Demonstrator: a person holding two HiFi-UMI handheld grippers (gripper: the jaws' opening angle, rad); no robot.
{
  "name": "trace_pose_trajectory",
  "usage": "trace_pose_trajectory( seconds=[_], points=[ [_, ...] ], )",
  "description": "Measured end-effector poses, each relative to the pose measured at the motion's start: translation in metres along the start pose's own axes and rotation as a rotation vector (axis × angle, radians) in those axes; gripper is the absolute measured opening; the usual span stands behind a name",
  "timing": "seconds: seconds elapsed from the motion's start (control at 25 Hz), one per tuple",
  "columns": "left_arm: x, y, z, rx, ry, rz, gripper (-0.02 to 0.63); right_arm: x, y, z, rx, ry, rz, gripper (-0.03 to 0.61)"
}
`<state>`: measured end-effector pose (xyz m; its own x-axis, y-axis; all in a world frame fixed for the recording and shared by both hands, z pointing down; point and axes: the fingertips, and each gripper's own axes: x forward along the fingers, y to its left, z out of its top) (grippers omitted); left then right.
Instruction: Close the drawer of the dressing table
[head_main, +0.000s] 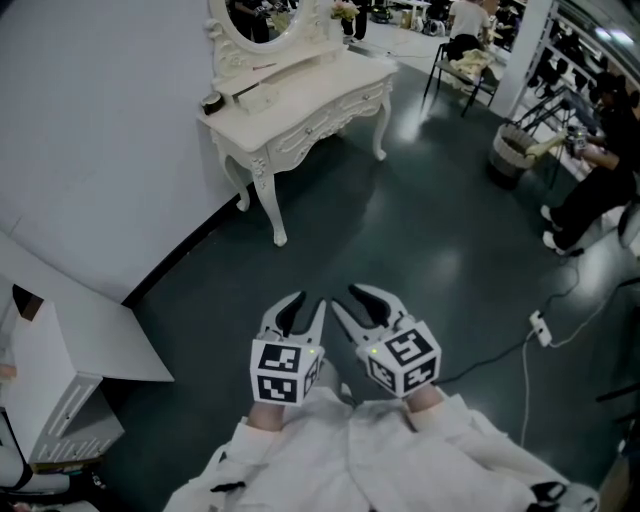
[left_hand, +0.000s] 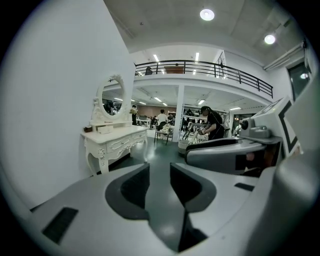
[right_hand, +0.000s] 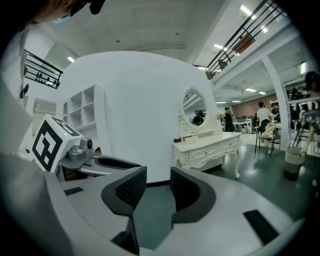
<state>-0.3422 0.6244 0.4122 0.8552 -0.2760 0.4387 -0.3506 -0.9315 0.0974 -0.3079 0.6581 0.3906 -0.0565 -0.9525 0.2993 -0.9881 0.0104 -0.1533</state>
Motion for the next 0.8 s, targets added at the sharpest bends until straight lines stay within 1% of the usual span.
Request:
trace_pose_trajectory(
  seconds=[0.08, 0.24, 0.4, 0.64, 0.8],
  points=[
    [0.002, 0.000, 0.001, -0.010, -0.003, -0.001, 0.109, 0.000, -0.003, -0.002, 0.009, 0.003, -0.010, 0.127],
    [0.009, 0.006, 0.004, -0.059, -0.043, 0.008, 0.109, 0.006, -0.016, -0.001, 0.032, -0.009, -0.032, 0.135],
    [0.031, 0.021, 0.013, -0.047, -0.033, 0.004, 0.109, 0.026, -0.042, 0.009, 0.036, -0.024, -0.068, 0.135],
    [0.076, 0.069, 0.043, -0.043, -0.033, -0.003, 0.109, 0.083, -0.071, 0.034, 0.006, -0.022, -0.053, 0.155],
    [0.111, 0.106, 0.073, -0.014, -0.028, -0.006, 0.109, 0.127, -0.087, 0.056, 0.009, -0.024, -0.016, 0.156]
  ],
)
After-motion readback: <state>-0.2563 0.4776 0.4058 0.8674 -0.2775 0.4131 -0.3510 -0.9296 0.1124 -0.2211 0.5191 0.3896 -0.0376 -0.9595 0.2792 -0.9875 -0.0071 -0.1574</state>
